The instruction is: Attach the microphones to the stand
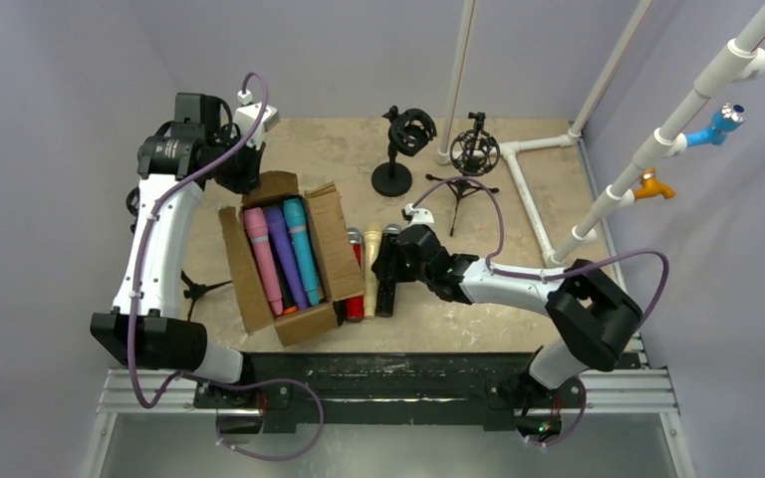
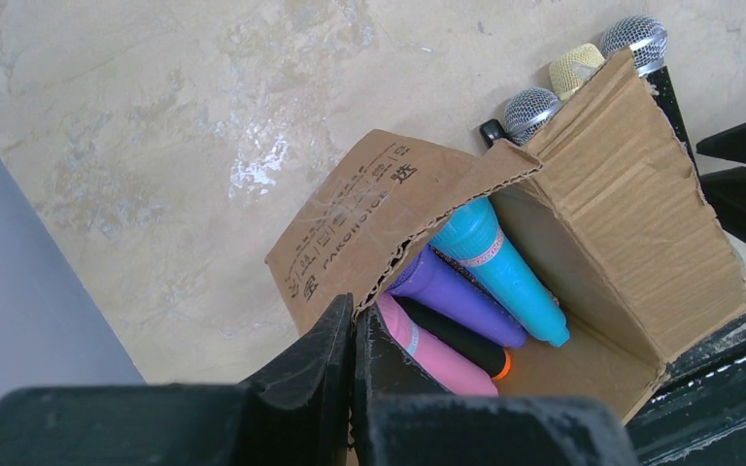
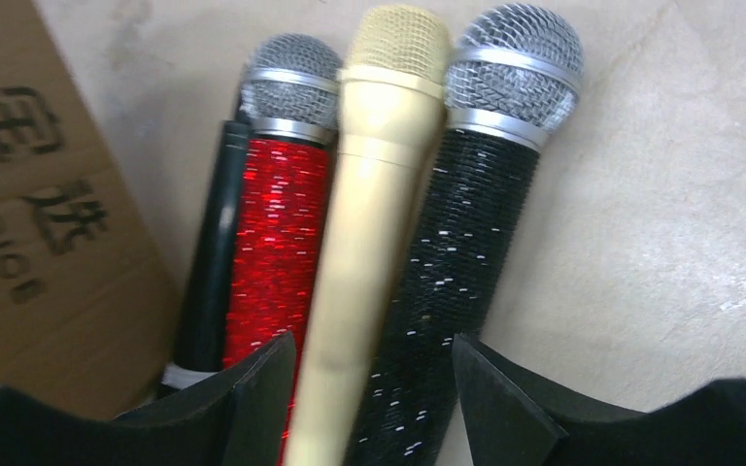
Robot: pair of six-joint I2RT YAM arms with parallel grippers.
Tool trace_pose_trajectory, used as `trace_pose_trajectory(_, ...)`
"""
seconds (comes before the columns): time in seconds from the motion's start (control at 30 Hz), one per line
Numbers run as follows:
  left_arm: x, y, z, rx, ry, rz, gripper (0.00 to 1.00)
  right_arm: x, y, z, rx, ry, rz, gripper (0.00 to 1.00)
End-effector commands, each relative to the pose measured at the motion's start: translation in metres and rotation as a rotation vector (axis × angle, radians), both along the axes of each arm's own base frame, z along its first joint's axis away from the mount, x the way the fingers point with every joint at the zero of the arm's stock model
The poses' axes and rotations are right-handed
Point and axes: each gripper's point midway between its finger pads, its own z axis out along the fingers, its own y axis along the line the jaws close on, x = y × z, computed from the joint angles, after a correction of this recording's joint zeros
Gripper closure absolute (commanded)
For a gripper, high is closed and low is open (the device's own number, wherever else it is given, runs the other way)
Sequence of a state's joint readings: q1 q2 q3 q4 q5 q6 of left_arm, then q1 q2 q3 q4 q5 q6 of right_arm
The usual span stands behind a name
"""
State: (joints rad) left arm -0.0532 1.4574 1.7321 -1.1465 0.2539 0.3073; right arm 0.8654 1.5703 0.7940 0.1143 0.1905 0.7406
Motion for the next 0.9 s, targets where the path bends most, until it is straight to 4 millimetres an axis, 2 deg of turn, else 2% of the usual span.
trace_pose_trajectory(0.0, 0.003, -0.002, 0.051, -0.01, -0.183, -0.011, 1.0, 0.006, 0.016, 0.077, 0.094, -0.127, -0.005, 0.37)
trace_pose_trajectory(0.23, 0.0, -0.001, 0.051, -0.004, -0.184, -0.009, 1.0, -0.02, 0.032, 0.16, 0.129, -0.278, 0.037, 0.38)
trace_pose_trajectory(0.33, -0.001, -0.001, 0.051, -0.007, -0.184, -0.009, 1.0, -0.031, 0.048, 0.19, 0.13, -0.344, 0.077, 0.38)
trace_pose_trajectory(0.43, -0.003, -0.002, 0.054, -0.012, -0.187, -0.012, 1.0, -0.049, 0.074, 0.209, 0.126, -0.391, 0.146, 0.38)
trace_pose_trajectory(0.5, -0.004, -0.002, 0.056, -0.015, -0.189, -0.013, 1.0, -0.056, 0.093, 0.213, 0.115, -0.407, 0.189, 0.38)
trace_pose_trajectory(0.57, -0.005, -0.002, 0.056, -0.014, -0.187, -0.012, 1.0, -0.062, 0.113, 0.208, 0.101, -0.408, 0.233, 0.38)
trace_pose_trajectory(0.7, -0.007, -0.004, 0.055, -0.022, -0.18, -0.016, 1.0, -0.066, 0.154, 0.189, 0.093, -0.406, 0.319, 0.39)
trace_pose_trajectory(0.87, -0.009, -0.005, 0.054, -0.029, -0.174, -0.019, 1.0, -0.058, 0.198, 0.16, 0.053, -0.394, 0.371, 0.39)
